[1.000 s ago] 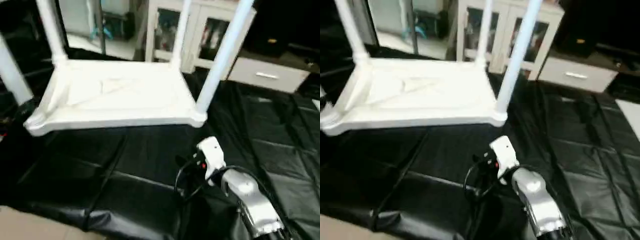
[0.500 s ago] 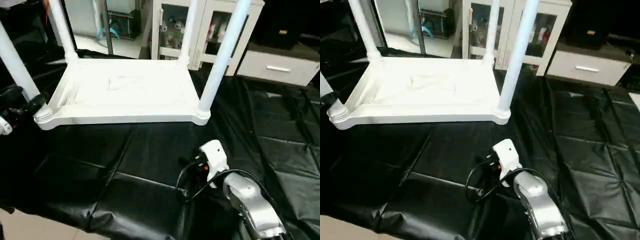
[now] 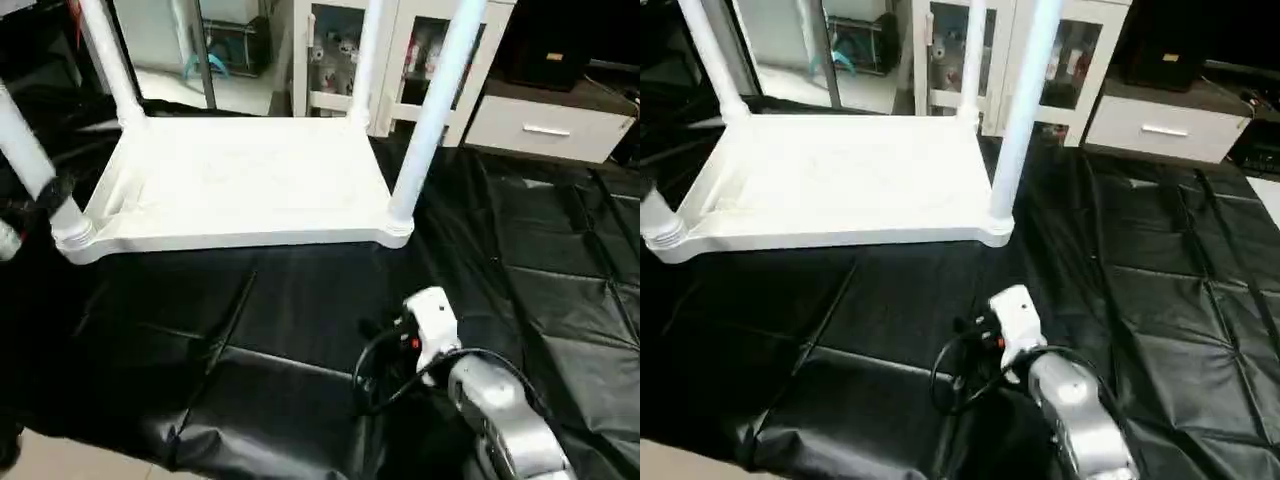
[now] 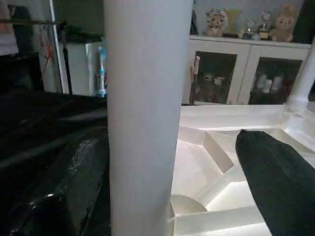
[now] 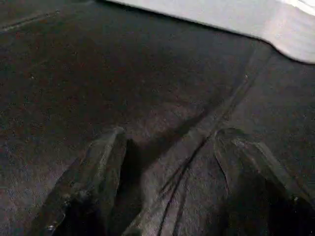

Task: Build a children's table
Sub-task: Rotate table base

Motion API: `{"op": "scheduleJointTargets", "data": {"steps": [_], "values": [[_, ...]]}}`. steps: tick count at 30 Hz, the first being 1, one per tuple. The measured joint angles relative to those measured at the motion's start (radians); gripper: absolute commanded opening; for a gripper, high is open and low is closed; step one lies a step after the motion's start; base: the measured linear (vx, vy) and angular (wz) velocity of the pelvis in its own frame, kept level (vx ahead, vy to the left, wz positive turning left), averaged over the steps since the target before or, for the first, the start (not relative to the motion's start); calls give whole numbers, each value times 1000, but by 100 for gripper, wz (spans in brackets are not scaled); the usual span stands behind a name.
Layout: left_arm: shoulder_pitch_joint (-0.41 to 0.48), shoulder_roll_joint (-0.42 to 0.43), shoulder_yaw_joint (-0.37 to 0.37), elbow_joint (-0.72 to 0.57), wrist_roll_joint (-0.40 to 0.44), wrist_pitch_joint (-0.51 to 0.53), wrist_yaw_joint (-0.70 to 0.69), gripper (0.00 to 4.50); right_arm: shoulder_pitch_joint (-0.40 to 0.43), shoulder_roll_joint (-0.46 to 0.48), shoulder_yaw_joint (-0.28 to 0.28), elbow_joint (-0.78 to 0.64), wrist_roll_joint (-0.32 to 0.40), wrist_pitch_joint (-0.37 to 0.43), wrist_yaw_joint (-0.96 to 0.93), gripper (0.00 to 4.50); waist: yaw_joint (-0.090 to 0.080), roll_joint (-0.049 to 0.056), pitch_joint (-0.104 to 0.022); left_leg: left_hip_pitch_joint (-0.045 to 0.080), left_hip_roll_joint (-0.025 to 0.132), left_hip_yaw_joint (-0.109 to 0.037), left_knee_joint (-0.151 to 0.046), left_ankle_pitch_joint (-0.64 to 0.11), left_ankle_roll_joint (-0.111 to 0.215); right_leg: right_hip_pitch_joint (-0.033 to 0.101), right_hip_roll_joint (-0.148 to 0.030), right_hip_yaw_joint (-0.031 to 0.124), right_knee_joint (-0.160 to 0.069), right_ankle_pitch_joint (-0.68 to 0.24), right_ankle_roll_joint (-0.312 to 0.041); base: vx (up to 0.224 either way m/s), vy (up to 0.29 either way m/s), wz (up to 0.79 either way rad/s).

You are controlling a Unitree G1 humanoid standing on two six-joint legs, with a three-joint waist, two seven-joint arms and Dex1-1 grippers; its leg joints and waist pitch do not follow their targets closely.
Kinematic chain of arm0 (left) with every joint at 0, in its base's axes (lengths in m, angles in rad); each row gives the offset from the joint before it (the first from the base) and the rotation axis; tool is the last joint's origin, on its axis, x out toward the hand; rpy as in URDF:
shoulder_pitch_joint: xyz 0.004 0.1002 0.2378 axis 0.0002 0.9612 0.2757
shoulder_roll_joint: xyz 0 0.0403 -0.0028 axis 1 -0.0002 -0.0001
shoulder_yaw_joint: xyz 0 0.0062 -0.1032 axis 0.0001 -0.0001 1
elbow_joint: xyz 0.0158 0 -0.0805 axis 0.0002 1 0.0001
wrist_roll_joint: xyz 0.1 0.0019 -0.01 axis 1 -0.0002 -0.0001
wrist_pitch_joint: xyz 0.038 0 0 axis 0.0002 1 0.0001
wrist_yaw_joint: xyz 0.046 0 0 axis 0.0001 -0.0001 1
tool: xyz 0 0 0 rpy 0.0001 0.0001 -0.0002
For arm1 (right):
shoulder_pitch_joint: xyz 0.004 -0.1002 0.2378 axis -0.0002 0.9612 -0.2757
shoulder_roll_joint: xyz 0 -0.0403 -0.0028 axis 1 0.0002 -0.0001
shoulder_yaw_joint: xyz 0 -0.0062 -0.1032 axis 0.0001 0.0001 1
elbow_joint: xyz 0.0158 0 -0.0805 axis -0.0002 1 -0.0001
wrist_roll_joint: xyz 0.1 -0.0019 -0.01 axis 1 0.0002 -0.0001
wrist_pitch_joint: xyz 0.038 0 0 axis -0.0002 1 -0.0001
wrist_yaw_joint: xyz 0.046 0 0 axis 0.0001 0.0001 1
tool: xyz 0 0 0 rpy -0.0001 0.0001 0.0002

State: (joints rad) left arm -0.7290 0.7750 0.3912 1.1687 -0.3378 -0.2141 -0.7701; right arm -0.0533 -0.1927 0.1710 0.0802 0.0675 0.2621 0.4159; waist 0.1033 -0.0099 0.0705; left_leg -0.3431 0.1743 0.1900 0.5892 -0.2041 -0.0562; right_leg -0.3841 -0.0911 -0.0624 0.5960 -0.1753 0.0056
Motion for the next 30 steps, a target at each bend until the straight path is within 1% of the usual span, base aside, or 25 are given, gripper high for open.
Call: {"op": "scheduleJointTargets", "data": {"steps": [3, 5, 6, 8, 9, 11, 13, 14, 15, 16, 17, 18, 20, 21, 22, 23, 24, 26, 28, 30], "values": [[-38, -6, -20, 29, 31, -2, 36, 444, -11, -11, -2, 0, 0, 0, 3, 314, 0, 1, 0, -1, 0, 0, 0, 0, 0, 0, 0, 0, 0, 0, 0, 0, 0, 0], [-71, -15, -31, 51, 45, 3, 35, 444, -11, -22, -7, 0, 0, -1, 6, 314, 5, 1, 1, -3, 0, 0, 0, 0, 0, -1, 0, 0, 0, 0, 0, 0, 0, 0], [-86, -21, -38, 57, 51, 11, 15, 444, -11, -29, -9, -1, 1, -4, 9, 314, 9, 6, 3, -4, 0, 0, 0, 0, 0, -1, 0, 0, 0, 0, 0, 0, 0, 0], [-101, -31, -46, 61, 54, 23, -48, 444, -10, -31, -11, -4, 3, -16, 18, 314, 14, 8, 4, -6, 0, 1, 1, 0, 0, 0, -1, 0, -1, -1, 0, 0, 0, 0], [-106, -42, -49, 60, 47, 46, -113, 444, -3, -31, -12, -16, 7, -24, 28, 314, 16, 13, 5, -7, 0, 3, 1, 0, 0, 0, -2, 0, -1, -1, -1, 0, 0, 0], [-106, -59, -64, 41, 32, 87, -221, 444, 13, -33, -13, -43, 20, -36, 44, 314, 22, 20, 3, -7, 0, 6, 1, 0, 0, 0, -3, 2, -1, -2, -2, 0, 0, 0], [-83, -95, -102, -52, -2, 175, -388, 444, 30, -41, -15, -71, 49, -44, 77, 314, 33, 23, 2, -7, 1, 8, 1, 0, 0, 0, -4, 2, -1, -2, -2, 0, 0, 0], [-73, -110, -122, -87, -12, 200, -442, 444, 33, -44, -15, -78, 58, -48, 88, 314, 37, 24, 2, -7, 1, 8, 2, 0, 0, 0, -4, 3, 0, -2, -3, 0, 0, 0], [-46, -131, -157, -144, -29, 244, -498, 444, 31, -45, -13, -84, 63, -54, 100, 314, 35, 25, 1, -7, 1, 9, 2, 0, 0, 0, -4, 3, 0, -2, -3, 0, 0, 0], [1, -139, -193, -234, -58, 290, -537, 444, 44, -54, -13, -100, 72, -60, 117, 314, 33, 24, 1, -6, 1, 9, 2, 0, 0, -1, -4, 4, 0, -2, -3, 0, 0, 0], [62, -144, -234, -357, -103, 351, -563, 444, 62, -68, -13, -114, 83, -69, 136, 314, 32, 24, 0, -6, 2, 9, 2, 0, 0, -1, -4, 4, 1, -3, -2, 0, 0, 0], [111, -151, -276, -478, -148, 412, -591, 444, 79, -87, -16, -118, 91, -74, 155, 314, 30, 22, -1, -6, 2, 9, 2, 0, 0, -1, -3, 4, 1, -5, -2, 0, 0, 0], [175, -178, -337, -628, -204, 498, -604, 444, 86, -100, -24, -117, 100, -78, 174, 314, 26, 22, -1, -7, 2, 10, 1, 0, 0, -2, -3, 4, 2, -5, -2, 0, 0, 0], [192, -217, -382, -704, -228, 538, -609, 444, 86, -107, -32, -116, 102, -79, 183, 314, 25, 20, -2, -7, 2, 10, 2, 0, 0, -2, -3, 4, 3, -7, -3, 0, 0, 0], [201, -248, -410, -757, -236, 560, -609, 444, 84, -110, -46, -113, 109, -79, 187, 314, 27, 18, -2, -8, 2, 10, 2, 1, 1, -2, -3, 4, 4, -7, -3, 0, 0, 0], [206, -283, -445, -794, -241, 572, -609, 444, 76, -116, -57, -108, 115, -79, 190, 314, 27, 17, -2, -8, 2, 10, 2, 1, 1, -2, -3, 4, 4, -7, -3, 0, 0, 0], [207, -317, -481, -821, -247, 585, -612, 444, 61, -119, -68, -107, 118, -81, 193, 314, 19, 16, -2, -8, 2, 10, 3, 1, 1, -2, -3, 4, 4, -7, -3, 0, 0, 0], [194, -392, -499, -828, -239, 590, -607, 444, 47, -132, -92, -96, 123, -92, 193, 314, 7, 15, -3, -7, 2, 10, 3, 1, 1, -2, -3, 4, 4, -7, -3, 0, 0, 0], [161, -487, -516, -806, -202, 578, -589, 444, 32, -152, -124, -70, 132, -99, 196, 314, 0, 15, -3, -7, 2, 10, 3, 1, 1, -2, -3, 4, 5, -7, -3, 0, 0, 0], [128, -587, -549, -775, -151, 528, -533, 444, 13, -183, -156, -57, 141, -99, 201, 314, -3, 16, -4, -8, 2, 10, 3, 1, 2, -2, -3, 4, 4, -7, -3, 0, 0, 0]]}}
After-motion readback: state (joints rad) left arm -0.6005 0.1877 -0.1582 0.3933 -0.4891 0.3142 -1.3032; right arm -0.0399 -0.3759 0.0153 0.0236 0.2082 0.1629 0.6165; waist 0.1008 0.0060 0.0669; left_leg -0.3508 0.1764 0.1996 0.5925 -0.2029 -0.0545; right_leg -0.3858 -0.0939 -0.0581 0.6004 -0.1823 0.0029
